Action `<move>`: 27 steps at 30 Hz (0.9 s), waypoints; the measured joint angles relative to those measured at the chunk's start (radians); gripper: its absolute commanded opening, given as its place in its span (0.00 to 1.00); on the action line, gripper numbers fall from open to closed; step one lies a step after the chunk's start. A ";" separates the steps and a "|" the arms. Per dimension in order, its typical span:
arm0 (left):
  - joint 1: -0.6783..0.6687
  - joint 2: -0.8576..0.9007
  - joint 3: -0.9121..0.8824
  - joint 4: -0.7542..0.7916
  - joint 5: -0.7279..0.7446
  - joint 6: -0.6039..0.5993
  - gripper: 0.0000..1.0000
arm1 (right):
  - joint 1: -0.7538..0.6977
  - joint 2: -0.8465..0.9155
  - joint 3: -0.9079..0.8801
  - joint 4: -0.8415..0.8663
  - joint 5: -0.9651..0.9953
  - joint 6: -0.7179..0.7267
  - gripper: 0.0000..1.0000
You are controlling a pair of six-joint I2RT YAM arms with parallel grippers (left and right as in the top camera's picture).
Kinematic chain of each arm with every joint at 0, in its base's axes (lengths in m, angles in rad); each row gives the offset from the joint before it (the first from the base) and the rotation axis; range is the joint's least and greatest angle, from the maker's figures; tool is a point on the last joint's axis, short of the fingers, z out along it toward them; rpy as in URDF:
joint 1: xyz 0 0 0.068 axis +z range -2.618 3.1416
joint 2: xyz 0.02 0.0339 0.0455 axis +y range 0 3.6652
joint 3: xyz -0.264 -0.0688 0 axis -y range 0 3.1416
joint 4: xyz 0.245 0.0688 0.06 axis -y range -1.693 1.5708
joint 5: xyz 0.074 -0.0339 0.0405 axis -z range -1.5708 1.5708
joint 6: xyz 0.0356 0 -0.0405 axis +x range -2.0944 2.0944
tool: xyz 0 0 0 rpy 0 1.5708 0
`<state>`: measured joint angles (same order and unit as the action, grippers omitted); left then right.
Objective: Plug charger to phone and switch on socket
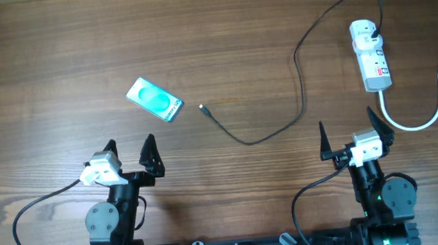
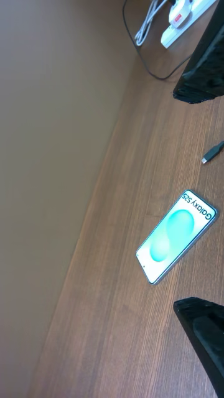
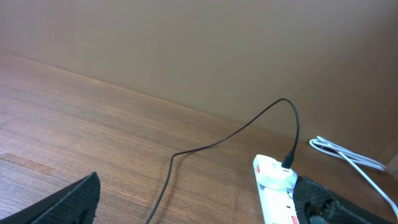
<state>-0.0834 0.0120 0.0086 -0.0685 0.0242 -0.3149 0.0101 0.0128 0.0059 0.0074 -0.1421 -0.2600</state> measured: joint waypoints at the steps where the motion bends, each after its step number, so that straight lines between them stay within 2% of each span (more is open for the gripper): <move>1: 0.000 0.000 0.000 0.000 0.000 0.000 1.00 | 0.000 0.000 0.000 0.000 0.000 0.000 1.00; 27: 0.000 0.000 0.000 0.000 0.000 0.000 1.00 | 0.000 0.000 0.000 0.000 0.000 0.000 1.00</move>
<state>-0.0834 0.0120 0.0086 -0.0685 0.0238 -0.3149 0.0101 0.0128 0.0059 0.0074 -0.1421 -0.2600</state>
